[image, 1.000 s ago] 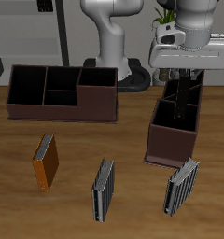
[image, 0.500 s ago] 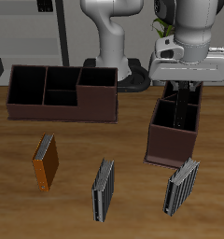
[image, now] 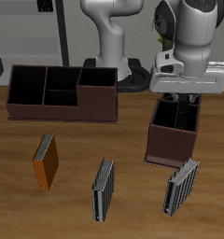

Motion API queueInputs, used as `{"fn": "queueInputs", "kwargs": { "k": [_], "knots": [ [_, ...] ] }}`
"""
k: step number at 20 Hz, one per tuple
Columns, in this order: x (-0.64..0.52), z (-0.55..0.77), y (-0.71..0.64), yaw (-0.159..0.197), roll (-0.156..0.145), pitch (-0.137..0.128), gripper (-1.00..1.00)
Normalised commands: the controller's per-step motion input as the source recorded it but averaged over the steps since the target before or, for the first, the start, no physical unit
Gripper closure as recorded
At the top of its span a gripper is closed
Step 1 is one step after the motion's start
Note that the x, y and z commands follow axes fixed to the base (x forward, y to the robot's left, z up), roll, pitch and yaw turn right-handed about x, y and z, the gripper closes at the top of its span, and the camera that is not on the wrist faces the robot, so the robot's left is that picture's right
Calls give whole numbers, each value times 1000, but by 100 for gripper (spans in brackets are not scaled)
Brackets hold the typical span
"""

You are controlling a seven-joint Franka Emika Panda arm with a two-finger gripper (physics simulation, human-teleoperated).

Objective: Place the black book into the left desk caddy's right compartment

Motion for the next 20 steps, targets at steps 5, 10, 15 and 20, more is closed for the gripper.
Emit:
{"fn": "queueInputs", "kwargs": {
  "k": [5, 10, 15, 20],
  "knots": [
    [56, -261, -48, 2, -13, 29, 100],
    [32, -225, 34, -23, 72, 46, -100],
    [-68, -56, 26, 4, 15, 4, -100],
    [-98, 174, 62, 12, 29, -25, -100]
  ]
}}
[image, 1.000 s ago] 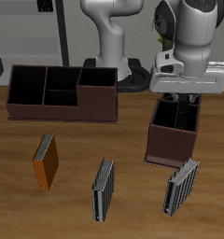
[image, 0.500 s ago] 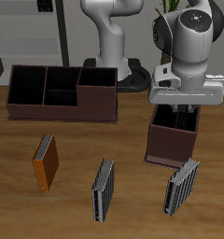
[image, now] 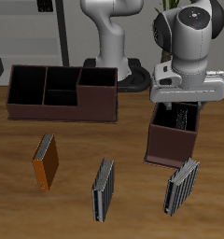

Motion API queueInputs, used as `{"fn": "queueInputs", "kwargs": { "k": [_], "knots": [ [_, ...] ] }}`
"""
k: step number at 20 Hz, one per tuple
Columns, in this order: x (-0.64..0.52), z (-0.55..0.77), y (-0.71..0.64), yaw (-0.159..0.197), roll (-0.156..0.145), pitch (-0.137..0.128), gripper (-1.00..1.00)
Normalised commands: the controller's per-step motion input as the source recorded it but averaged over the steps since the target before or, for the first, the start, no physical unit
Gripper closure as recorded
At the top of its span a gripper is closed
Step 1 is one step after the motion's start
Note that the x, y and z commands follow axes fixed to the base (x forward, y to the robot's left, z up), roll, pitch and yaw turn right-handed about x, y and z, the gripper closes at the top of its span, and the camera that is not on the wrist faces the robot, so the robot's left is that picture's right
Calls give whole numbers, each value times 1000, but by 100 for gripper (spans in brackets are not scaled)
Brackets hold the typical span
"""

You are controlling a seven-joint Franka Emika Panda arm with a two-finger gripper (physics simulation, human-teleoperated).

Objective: Place the black book into the left desk caddy's right compartment

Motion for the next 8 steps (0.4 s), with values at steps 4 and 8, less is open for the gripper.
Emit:
{"fn": "queueInputs", "kwargs": {
  "k": [4, 8],
  "knots": [
    [-110, 167, 67, 16, 11, -28, -100],
    [-102, 165, 89, 15, 24, -28, -100]
  ]
}}
